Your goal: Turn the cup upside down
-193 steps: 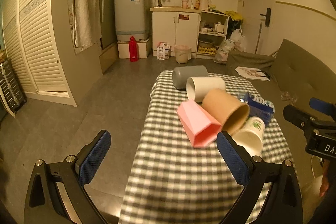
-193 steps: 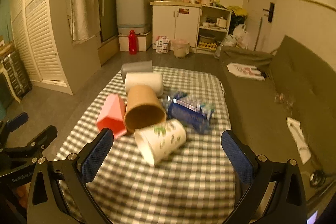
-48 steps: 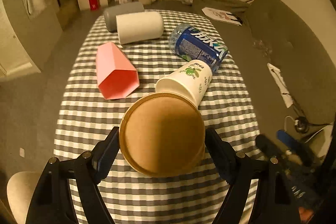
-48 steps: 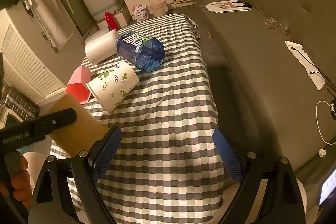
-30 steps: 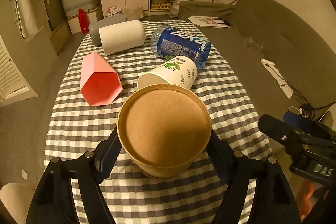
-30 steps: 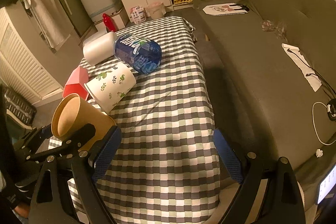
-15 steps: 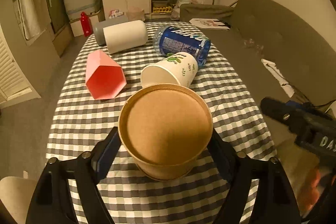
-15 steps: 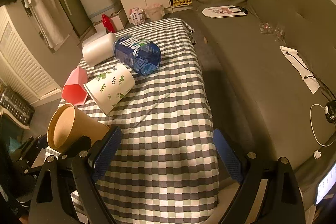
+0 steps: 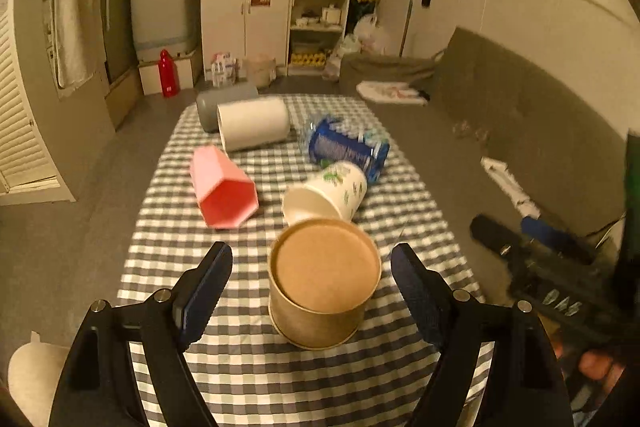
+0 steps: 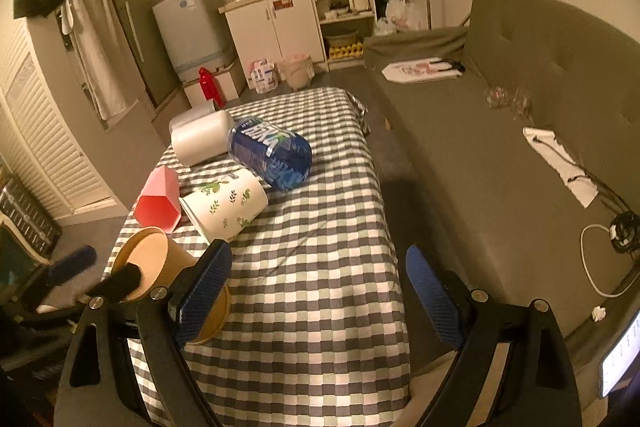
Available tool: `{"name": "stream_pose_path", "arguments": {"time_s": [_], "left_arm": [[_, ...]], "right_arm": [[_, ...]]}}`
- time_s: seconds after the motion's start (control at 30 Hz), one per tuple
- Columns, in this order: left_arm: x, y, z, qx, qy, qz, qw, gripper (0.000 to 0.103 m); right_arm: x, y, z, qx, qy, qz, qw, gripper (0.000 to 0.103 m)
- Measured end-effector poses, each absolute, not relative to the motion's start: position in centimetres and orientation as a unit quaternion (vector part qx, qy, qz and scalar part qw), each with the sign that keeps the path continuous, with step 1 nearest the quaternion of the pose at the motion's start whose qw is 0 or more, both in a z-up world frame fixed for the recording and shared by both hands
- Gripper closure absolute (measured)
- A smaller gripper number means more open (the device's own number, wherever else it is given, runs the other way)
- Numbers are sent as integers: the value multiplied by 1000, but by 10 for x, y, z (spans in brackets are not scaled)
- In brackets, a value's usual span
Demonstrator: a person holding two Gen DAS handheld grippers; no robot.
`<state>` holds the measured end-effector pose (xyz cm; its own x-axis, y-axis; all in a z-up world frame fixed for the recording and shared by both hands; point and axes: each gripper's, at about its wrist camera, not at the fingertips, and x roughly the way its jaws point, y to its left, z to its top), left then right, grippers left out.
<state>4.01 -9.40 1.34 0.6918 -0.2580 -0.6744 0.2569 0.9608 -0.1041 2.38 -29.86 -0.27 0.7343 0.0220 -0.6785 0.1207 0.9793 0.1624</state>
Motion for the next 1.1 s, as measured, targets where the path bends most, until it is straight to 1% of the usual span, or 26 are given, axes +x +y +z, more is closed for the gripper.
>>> {"name": "stream_pose_path", "arguments": {"time_s": [0.2, 0.23, 0.27, 0.3, 0.53, 0.63, 1.1], "left_arm": [[22, -66, 31, -10, 326, -130, 937, 18], [19, -61, 31, -9, 322, -128, 938, 15], [15, -55, 30, -9, 317, -123, 940, 9], [11, -51, 29, -11, 310, -119, 943, 8], [-3, -30, 13, -17, 293, -88, 952, 7], [-7, -26, 4, -19, 292, -85, 952, 1], [-7, -16, 0, -38, 283, -63, 956, 0]], "right_arm": [[10, -277, 10, 51, 332, -19, 942, 14], [6, -271, 13, 42, 325, -17, 945, 14], [3, -267, 16, 35, 320, -15, 947, 14], [0, -264, 18, 29, 316, -13, 948, 13], [-15, -240, 20, -4, 302, 1, 953, 5], [-15, -235, 16, -16, 308, -1, 951, 0], [-14, -219, 3, -53, 318, 2, 947, 0]]}}
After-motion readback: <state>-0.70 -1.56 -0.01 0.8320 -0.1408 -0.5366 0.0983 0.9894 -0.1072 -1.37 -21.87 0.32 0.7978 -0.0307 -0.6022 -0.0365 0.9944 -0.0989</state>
